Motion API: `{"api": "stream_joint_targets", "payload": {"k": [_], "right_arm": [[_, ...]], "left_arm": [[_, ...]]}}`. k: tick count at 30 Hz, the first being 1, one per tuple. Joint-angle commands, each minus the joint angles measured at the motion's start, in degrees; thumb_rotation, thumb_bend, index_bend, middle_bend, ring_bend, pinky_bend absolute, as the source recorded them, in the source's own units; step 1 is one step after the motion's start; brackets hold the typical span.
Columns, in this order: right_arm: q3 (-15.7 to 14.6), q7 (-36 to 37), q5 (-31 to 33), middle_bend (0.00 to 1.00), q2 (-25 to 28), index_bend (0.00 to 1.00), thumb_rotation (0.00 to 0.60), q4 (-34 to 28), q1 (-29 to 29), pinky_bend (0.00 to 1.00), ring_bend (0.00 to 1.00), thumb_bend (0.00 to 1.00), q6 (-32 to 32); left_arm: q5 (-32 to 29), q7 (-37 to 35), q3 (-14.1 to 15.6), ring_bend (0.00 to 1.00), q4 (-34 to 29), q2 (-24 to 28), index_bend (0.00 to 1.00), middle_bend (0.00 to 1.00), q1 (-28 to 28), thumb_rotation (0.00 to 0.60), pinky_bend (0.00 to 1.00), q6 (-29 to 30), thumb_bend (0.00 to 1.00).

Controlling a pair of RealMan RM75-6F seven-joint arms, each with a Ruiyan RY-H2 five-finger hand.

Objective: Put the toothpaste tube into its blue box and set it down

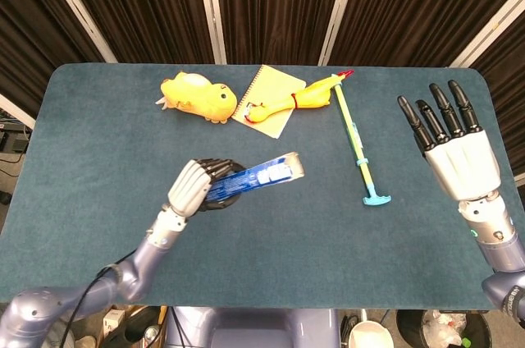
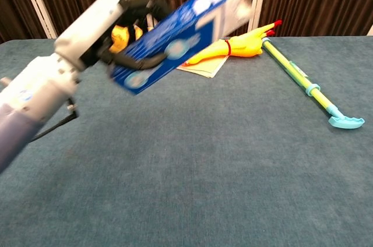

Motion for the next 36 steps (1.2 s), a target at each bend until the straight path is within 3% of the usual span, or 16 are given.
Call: {"api": "stream_joint_targets", "payload": {"k": [1,6,8,13,16,19,26,32,36], "right_arm": [[-0.1,-0.6,-0.4,0.38,0.1,0.07,0.6,-1.1,0.0,0.17,0.17,0.54,-0.1],[-0.5,-2.2,-1.9,0.38,0.4,0.07,0.6,-3.8,0.0,0.17,0.17,0.54,0.1],[-0.9,-2.9,-2.5,0.38,0.6,0.07,0.6,-5.4,-0.6,0.17,0.17,0.54,0.5],[-1.4,-3.6,-2.9,0.38,0.8,0.07,0.6,-7.5,-1.6,0.17,0.17,0.54,1.0],[-1.8,-3.9,-3.2,0.38,0.7,0.07,0.6,-8.2,-2.5,0.17,0.17,0.54,1.4],[-2.5,-4.0,-3.7,0.38,0.9,0.07,0.6,-8.7,-3.7,0.17,0.17,0.54,2.3],[-5.7,-5.0,-4.4,0.38,0.4,0.07,0.6,-11.7,-7.9,0.17,0.18,0.54,3.3],[-9.4,-4.0,-4.0,0.37,0.4,0.07,0.6,-13.9,-11.5,0.17,0.17,0.54,2.5],[-12.8,-2.8,-2.0,0.29,1.0,0.07,0.6,-15.9,-15.1,0.16,0.12,0.54,1.4]], "left_arm": [[-1.0,2.0,2.9,0.6,-1.8,2.5,0.5,0.63,3.4,0.6,0.69,-2.4,0.6],[-1.8,6.0,6.1,0.56,-4.4,4.7,0.48,0.58,6.6,0.6,0.66,-5.3,0.57],[-2.7,9.1,7.3,0.49,-6.6,6.4,0.44,0.52,7.8,0.6,0.58,-7.5,0.51],[-5.7,16.1,7.0,0.23,-13.1,10.2,0.23,0.26,9.0,0.6,0.23,-11.5,0.31],[-7.0,19.3,6.9,0.14,-17.5,13.1,0.16,0.18,9.6,0.6,0.15,-13.1,0.27],[-8.5,22.6,6.6,0.09,-22.9,16.7,0.13,0.12,10.4,0.6,0.11,-14.1,0.25],[-10.9,26.7,5.7,0.09,-35.3,26.1,0.12,0.11,13.9,0.6,0.1,-11.8,0.25],[-8.2,26.2,6.5,0.09,-39.7,32.6,0.12,0.11,17.1,0.6,0.1,-7.0,0.25],[-5.2,25.0,8.6,0.09,-41.2,37.8,0.12,0.11,20.5,0.6,0.1,-2.8,0.25]]}}
